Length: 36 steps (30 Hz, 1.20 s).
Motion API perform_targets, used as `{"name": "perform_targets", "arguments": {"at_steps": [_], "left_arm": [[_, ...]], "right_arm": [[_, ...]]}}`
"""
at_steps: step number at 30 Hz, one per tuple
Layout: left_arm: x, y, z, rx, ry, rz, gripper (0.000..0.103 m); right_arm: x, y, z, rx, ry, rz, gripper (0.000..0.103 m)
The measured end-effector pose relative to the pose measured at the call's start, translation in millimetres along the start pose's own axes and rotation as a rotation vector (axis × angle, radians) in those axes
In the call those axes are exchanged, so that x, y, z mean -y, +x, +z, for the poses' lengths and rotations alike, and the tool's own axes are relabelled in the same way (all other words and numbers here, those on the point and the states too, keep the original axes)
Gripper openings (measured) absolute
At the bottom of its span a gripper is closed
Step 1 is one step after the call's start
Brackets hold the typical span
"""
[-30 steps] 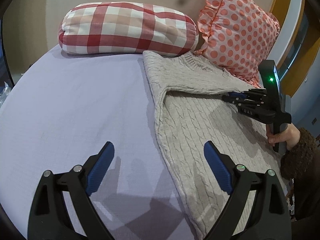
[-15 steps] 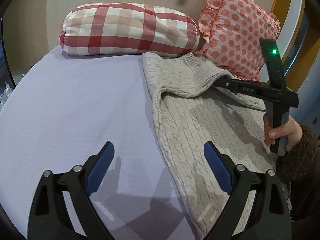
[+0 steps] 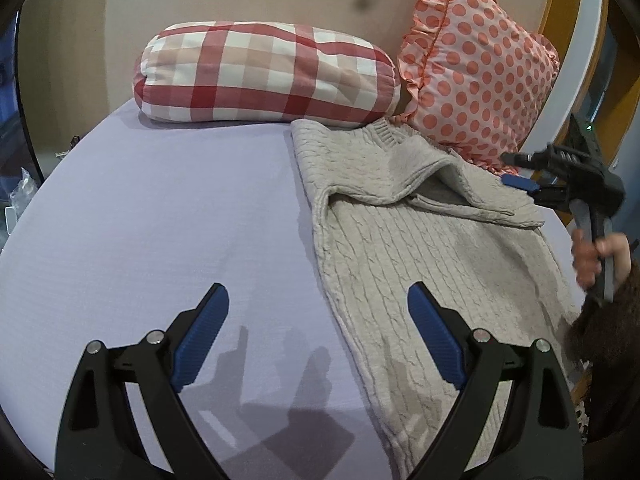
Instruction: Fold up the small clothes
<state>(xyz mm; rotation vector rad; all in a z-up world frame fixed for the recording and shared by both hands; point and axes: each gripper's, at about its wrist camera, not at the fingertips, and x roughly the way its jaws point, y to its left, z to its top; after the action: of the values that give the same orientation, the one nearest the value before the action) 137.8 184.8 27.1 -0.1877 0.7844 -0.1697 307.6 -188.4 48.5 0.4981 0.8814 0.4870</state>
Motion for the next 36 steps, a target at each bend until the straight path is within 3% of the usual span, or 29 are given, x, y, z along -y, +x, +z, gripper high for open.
{"name": "perform_targets", "arguments": {"at_steps": [1,4,6,8,10,11,12,16,20,26,29,32,34,36], "left_arm": [[1,0,-1,-0.001,0.003,-0.003,0.091],[6,0,-2,-0.004,0.016,-0.009,0.091],[8,-2,-2,-0.002,0.024,-0.007,0.091],[8,-3,-2,0.000,0.026,-0.005,0.091],[7,-3,-2,-0.001,0.024,-0.002,0.091],[7,-2,-2,-0.002,0.024,-0.001,0.091],[8,-2,-1,-0.003,0.024,0.000,0.091],[9,2,0,-0.011,0.026,0.001,0.091],[12,6,0,-0.019,0.031,0.001,0.091],[17,11,0,-0.032,0.039,-0.002,0.091],[21,10,-1,-0.030,0.052,0.000,0.091],[25,10,-1,-0.032,0.057,0.001,0.091],[27,10,-1,-0.035,0.054,-0.001,0.091],[29,9,-2,-0.041,0.056,-0.004,0.092]], "right_arm": [[13,-5,7,0.029,0.040,-0.039,0.055],[46,-10,17,0.073,0.061,-0.272,0.055],[61,-3,17,0.055,0.093,-0.325,0.054],[77,5,15,0.021,0.106,-0.358,0.051],[80,12,6,-0.002,0.091,-0.376,0.037],[78,14,3,0.006,0.059,-0.378,0.018],[75,15,3,0.008,0.025,-0.369,0.010],[61,-9,6,0.105,-0.040,-0.298,0.008],[63,-38,25,0.214,-0.039,-0.338,0.008],[91,-17,30,0.103,0.022,-0.476,0.017],[87,-30,24,0.174,0.013,-0.448,0.037],[67,-30,22,0.198,-0.086,-0.396,0.040],[62,-19,21,0.153,-0.114,-0.395,0.049],[71,6,21,0.025,-0.099,-0.422,0.054]]}}
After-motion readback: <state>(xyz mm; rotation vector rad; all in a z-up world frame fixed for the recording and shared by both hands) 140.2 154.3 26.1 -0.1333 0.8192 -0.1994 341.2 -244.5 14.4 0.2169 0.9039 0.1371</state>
